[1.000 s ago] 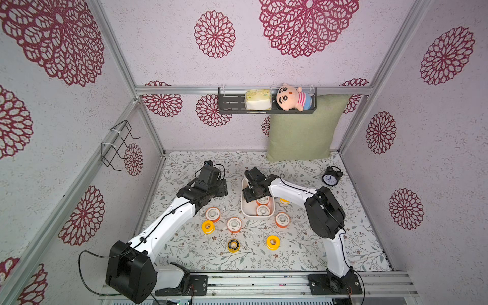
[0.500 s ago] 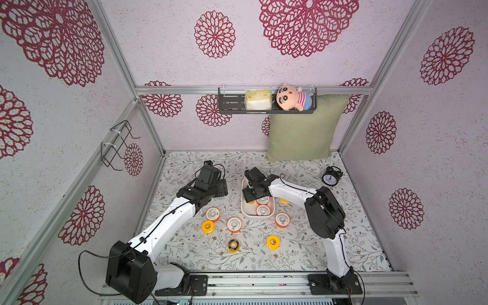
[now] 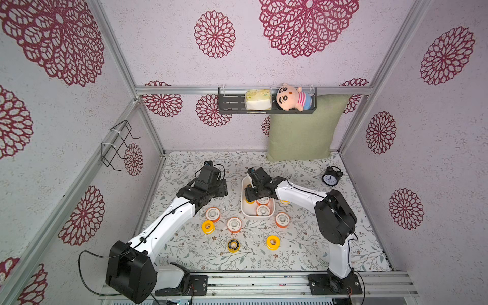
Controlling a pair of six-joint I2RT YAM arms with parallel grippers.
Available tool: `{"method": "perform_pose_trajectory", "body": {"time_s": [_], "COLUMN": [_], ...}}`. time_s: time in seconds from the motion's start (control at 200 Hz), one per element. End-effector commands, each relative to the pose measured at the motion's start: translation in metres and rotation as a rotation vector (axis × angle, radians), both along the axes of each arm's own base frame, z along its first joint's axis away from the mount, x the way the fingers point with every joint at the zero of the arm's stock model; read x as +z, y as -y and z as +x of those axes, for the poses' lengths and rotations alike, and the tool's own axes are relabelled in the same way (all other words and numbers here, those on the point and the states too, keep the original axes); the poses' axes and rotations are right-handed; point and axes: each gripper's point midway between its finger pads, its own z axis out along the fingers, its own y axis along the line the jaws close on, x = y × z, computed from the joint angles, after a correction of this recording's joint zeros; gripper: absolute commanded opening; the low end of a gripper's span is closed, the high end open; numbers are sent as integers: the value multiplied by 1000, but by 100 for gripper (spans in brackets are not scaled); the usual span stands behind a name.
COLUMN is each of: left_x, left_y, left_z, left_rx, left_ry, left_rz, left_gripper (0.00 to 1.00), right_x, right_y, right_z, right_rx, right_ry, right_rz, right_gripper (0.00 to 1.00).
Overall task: Put the sealing tape into the storage box
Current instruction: Place the sealing tape in the storage box, then pick up the sealing tape at the center of the board.
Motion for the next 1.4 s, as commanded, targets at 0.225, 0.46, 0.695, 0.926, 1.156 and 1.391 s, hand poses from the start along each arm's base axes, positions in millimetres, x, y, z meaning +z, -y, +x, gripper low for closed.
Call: {"method": "perform_pose_trajectory", "body": {"time_s": [0.225, 0.46, 0.695, 0.926, 1.156, 1.391], "left_x": [-13, -32, -62, -88, -112, -129], "left_y": [0, 9, 31, 54, 74, 84], "left_z": [-18, -51, -97, -130, -156, -180], "left_rx": [-44, -58, -89, -134, -198, -268], "left_ry": [-69, -165, -274, -354, -410, -449], "left_rz": [-9, -52, -65, -2, 67, 159], "left_gripper": [70, 70, 70, 73, 77, 85], "right_x": [66, 70, 60, 46, 42, 40], "right_y": [44, 107, 149, 160, 161, 160], "right_z": [14, 15, 5, -7, -11, -12], "right_rx": [-95, -204, -276, -291, -291, -290], "right_ry": [96, 136, 145, 132, 127, 117], "right_rz": [273, 289, 283, 286, 287, 290], "right_gripper": [64, 64, 65, 65, 65, 65]}}
